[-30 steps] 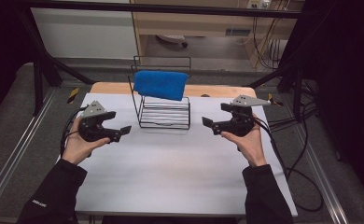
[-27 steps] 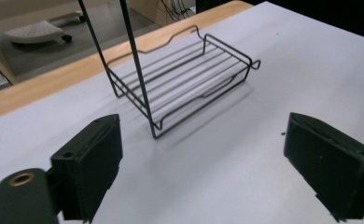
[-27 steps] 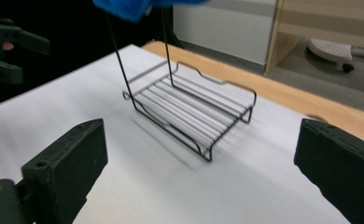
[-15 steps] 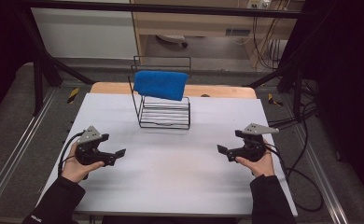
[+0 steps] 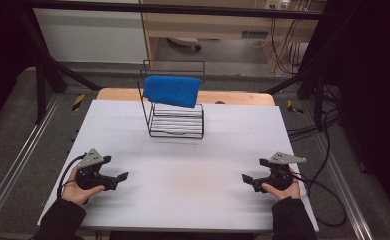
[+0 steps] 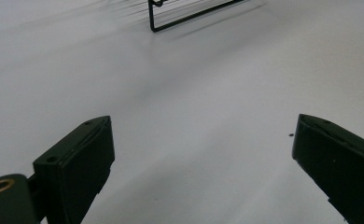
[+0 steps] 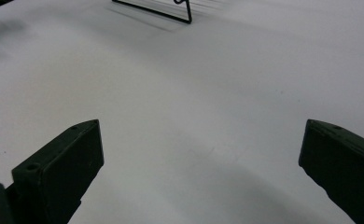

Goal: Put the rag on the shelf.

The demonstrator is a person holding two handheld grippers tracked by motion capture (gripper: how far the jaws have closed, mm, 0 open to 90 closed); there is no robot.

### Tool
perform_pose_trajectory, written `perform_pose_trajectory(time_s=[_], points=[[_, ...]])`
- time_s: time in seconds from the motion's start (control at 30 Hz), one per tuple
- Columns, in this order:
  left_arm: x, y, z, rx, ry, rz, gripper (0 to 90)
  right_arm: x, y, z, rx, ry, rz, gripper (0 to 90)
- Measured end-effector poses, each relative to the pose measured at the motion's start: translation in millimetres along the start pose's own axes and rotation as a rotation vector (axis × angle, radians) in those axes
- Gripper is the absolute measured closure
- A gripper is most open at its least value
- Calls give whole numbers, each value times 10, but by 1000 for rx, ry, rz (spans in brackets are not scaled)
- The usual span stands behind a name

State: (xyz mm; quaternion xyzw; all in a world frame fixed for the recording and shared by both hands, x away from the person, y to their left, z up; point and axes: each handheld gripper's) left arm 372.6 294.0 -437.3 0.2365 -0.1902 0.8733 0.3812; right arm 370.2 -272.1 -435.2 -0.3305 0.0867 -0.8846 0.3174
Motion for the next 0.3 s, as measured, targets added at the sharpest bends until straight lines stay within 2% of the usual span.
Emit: perform_pose_trajectory(time_s=[0.13,0.3], points=[[-19,34,-52,-27,-21,-5,57,-20,-2,-44,12,-25,-22,7],[-23,30,-71,-11,-22,-1,57,-27,-3,-56,3,-20,-25,7]])
Point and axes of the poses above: each handheld gripper's, and its own axes: x roughly backward along the jaws, z roughly out of its top, y roughly to its right, and after that the axes turned 14 degrees about -x, right-handed
